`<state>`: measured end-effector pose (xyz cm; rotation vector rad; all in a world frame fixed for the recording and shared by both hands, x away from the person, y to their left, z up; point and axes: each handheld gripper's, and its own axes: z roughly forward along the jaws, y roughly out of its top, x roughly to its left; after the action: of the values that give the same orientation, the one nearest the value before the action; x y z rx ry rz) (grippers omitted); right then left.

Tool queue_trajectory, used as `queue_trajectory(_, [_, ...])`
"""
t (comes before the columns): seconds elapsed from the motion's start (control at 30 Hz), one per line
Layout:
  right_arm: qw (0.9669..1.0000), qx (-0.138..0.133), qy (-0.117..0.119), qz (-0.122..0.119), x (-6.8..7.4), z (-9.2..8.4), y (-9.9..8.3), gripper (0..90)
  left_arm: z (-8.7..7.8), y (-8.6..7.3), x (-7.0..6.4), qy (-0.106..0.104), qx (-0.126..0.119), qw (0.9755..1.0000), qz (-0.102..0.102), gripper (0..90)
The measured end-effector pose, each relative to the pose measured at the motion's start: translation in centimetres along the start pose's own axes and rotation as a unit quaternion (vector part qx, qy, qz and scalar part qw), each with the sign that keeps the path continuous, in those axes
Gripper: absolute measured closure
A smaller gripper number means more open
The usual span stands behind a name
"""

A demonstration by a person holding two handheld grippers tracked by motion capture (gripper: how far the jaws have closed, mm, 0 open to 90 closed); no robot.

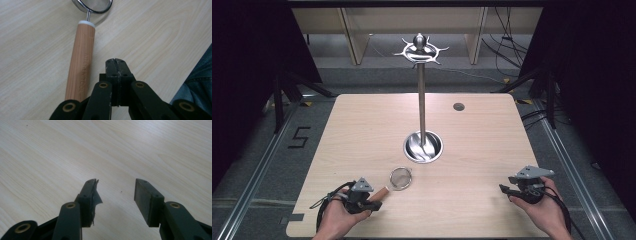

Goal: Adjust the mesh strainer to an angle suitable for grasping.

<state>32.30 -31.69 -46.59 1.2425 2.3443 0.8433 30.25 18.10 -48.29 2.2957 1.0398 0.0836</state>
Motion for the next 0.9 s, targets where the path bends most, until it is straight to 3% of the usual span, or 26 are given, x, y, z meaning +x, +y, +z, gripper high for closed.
queue_trajectory(0.17, [1.0000,-0.002,-0.001,0.004,0.1,0.0,-0.1,53.6,0.2,0.0,0.4,-0.006,0.034,0.9994,0.006,89.2])
queue_trajectory(0.2, [1.0000,-0.001,-0.001,0.001,0.0,0.0,-0.1,53.6,0.4,0.1,0.3,-0.003,0.031,0.9995,-0.007,89.2])
queue_trajectory(0.23, [1.0000,-0.001,-0.001,0.001,0.0,0.0,-0.1,53.6,0.4,0.1,0.3,-0.003,0.031,0.9995,-0.007,89.2])
queue_trajectory(0.27, [1.0000,-0.002,-0.002,0.001,0.0,0.0,-0.1,53.6,0.5,0.2,0.4,-0.002,0.043,0.9990,-0.010,89.3])
queue_trajectory(0.3, [1.0000,-0.002,-0.001,0.001,0.0,0.0,-0.1,53.6,0.5,0.3,0.7,0.002,0.064,0.9980,0.005,89.3])
queue_trajectory(0.37, [1.0000,-0.002,0.000,0.009,0.1,-0.1,-0.1,53.6,0.6,0.4,0.7,0.007,0.069,0.9976,0.004,89.3])
queue_trajectory(0.47, [1.0000,-0.007,0.001,0.001,0.0,0.0,-0.1,53.5,1.0,0.6,1.0,0.013,0.094,0.9955,-0.001,89.2])
queue_trajectory(0.5, [1.0000,-0.007,0.001,0.001,0.0,0.0,-0.1,53.5,1.1,0.6,1.2,0.010,0.088,0.9960,-0.009,89.2])
queue_trajectory(0.53, [0.9999,-0.001,0.008,0.013,0.2,-0.1,-0.1,53.5,1.0,0.9,1.4,0.021,0.100,0.9946,-0.018,89.3])
queue_trajectory(0.6, [0.9998,-0.002,0.010,0.019,0.2,-0.1,-0.1,53.4,1.0,1.0,1.9,0.020,0.101,0.9944,-0.027,89.3])
queue_trajectory(0.67, [0.9999,-0.009,0.005,0.006,0.0,0.1,-0.2,53.4,0.9,1.1,2.5,0.024,0.102,0.9938,-0.037,89.3])
queue_trajectory(0.7, [0.9998,-0.014,0.006,0.012,0.1,0.1,-0.2,53.4,0.9,1.1,2.5,0.024,0.102,0.9938,-0.037,89.3])
queue_trajectory(0.73, [0.9999,-0.014,0.006,0.004,0.0,0.1,-0.2,53.4,0.7,1.2,3.0,0.041,0.106,0.9924,-0.047,89.3])
queue_trajectory(0.83, [0.9999,-0.012,0.006,0.003,0.1,0.1,-0.1,53.4,0.6,1.4,3.9,0.045,0.114,0.9912,-0.051,89.3])
queue_trajectory(0.9, [0.9998,-0.001,0.010,0.015,0.2,-0.1,0.0,53.3,0.5,1.8,4.9,0.064,0.117,0.9896,-0.053,89.3])
